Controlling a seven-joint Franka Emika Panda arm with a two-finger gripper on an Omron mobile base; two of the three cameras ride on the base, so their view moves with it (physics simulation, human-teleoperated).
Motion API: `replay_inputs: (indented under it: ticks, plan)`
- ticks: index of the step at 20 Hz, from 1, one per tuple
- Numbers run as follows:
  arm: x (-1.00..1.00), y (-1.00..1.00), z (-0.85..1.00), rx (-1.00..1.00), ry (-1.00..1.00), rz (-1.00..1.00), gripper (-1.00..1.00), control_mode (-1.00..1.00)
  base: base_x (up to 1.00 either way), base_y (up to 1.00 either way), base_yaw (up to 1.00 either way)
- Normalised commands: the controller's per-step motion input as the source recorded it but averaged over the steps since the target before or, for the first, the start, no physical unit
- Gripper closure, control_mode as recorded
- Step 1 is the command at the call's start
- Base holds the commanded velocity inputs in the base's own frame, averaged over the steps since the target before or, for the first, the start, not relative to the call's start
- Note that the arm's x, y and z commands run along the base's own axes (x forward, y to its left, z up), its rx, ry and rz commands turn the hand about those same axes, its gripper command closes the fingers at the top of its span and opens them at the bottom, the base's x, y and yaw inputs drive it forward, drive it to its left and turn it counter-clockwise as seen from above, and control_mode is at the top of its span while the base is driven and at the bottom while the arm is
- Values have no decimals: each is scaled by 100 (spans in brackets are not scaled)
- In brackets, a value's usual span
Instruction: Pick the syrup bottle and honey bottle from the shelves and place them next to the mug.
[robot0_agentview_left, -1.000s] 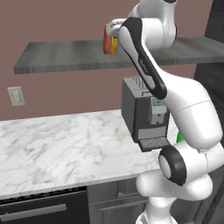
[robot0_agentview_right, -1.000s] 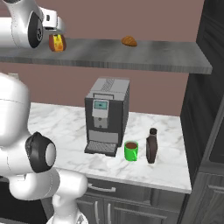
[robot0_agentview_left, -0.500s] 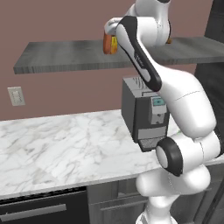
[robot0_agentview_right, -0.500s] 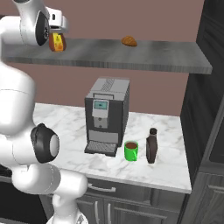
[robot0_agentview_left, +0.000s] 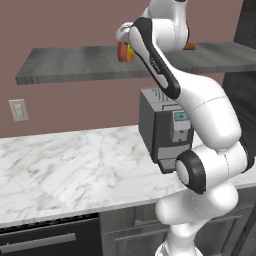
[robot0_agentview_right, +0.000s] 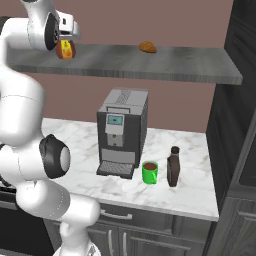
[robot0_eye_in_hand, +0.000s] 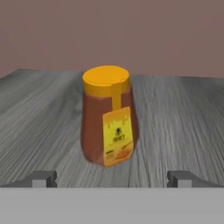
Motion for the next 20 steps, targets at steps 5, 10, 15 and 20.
replay_inputs:
  ticks: [5,10,15,20]
  plan:
    - [17,7,0,0,1,0,-100,-100,0,0,0]
    - [17,2,0,0,0,0,-100,-100,0,0,0]
    - [18,0,-2,0,0,0,-100,-100,0,0,0]
    - [13,0,-2,0,0,0,-100,-100,0,0,0]
